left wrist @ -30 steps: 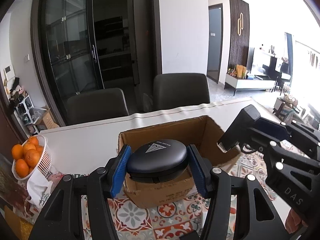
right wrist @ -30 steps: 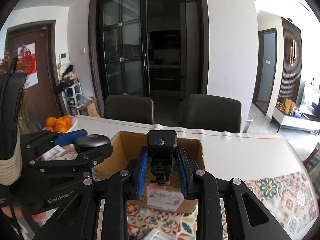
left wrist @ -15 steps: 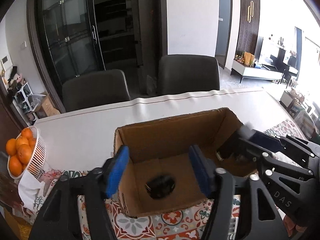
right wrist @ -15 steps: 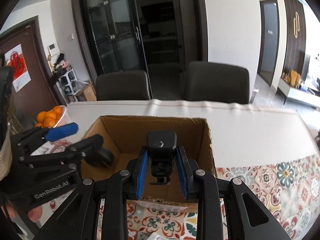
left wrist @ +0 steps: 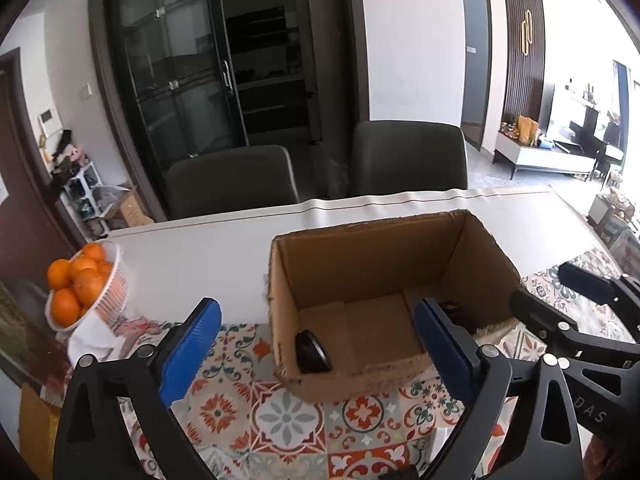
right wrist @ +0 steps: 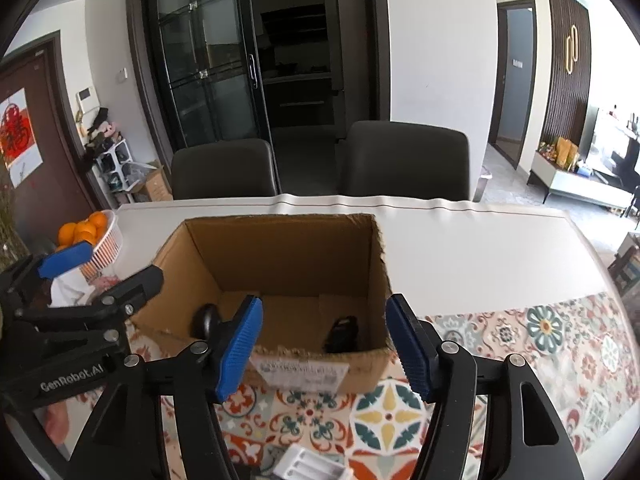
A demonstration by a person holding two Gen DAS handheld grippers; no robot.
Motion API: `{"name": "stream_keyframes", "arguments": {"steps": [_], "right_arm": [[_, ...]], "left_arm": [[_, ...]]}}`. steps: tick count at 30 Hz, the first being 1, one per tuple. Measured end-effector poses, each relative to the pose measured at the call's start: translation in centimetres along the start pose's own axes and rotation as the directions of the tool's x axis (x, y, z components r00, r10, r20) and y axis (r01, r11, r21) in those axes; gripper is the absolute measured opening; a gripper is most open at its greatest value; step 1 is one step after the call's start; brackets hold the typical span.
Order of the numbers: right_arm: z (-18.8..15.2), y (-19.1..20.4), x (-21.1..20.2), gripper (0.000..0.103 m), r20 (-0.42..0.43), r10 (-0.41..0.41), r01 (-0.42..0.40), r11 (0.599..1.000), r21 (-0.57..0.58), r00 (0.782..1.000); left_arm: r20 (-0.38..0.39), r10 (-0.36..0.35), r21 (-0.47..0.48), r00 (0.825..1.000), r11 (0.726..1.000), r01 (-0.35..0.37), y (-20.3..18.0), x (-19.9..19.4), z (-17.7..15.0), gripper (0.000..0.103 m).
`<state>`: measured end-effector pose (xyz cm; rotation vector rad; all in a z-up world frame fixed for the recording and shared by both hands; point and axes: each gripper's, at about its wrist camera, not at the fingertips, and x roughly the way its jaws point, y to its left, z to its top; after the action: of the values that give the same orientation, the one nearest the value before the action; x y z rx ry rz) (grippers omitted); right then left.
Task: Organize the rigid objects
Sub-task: 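Withdraw both tools from the box back toward the remaining items, then grasp the white power adapter with the right tool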
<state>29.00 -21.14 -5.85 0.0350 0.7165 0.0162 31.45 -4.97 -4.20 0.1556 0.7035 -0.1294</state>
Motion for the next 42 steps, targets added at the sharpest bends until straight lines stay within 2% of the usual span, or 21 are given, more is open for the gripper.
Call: {"name": "stream_keyframes", "arguments": {"steps": [6,11,21,32,42], "right_arm": [[-1.5,-0.3,-2.9,0.069,0.019,-0.043,0.043,0.999,-0.008,0.999],[-2.6,-0.6,-5.0,0.069,0.023,-0.04,0.041,0.999,-0.007,0.999],[-5.4,-1.2,-7.8,0.069,0.015,-0.02,0.02,1.0,0.001,1.0],[-9.0,-1.5,-8.6,0.069,-0.033,-0.004,0.005,1.0,0.007,0.999],[-12.7,-1.3,-7.7,0.069,-0.121,0.033,-0.034,0.999,-0.007,0.992]], "left_arm": [[0.031,0.039,-0.003,0.999,0.999,-0.039,-0.4,-2.9,-1.0,0.103],[0.062,0.053,0.015,0.997,0.998,-0.054,-1.1,-5.3,-2.5,0.103],[0.055,0.035,0.014,0.998,0.999,-0.036,-2.1,-7.8,-5.1,0.103],[-0.044,0.015,0.019,0.999,1.0,-0.015,-2.9,-8.2,-8.3,0.103],[-0.152,0.017,-0.011,0.988,1.0,-0.019,-3.4,-7.6,-12.7,0.103]]}}
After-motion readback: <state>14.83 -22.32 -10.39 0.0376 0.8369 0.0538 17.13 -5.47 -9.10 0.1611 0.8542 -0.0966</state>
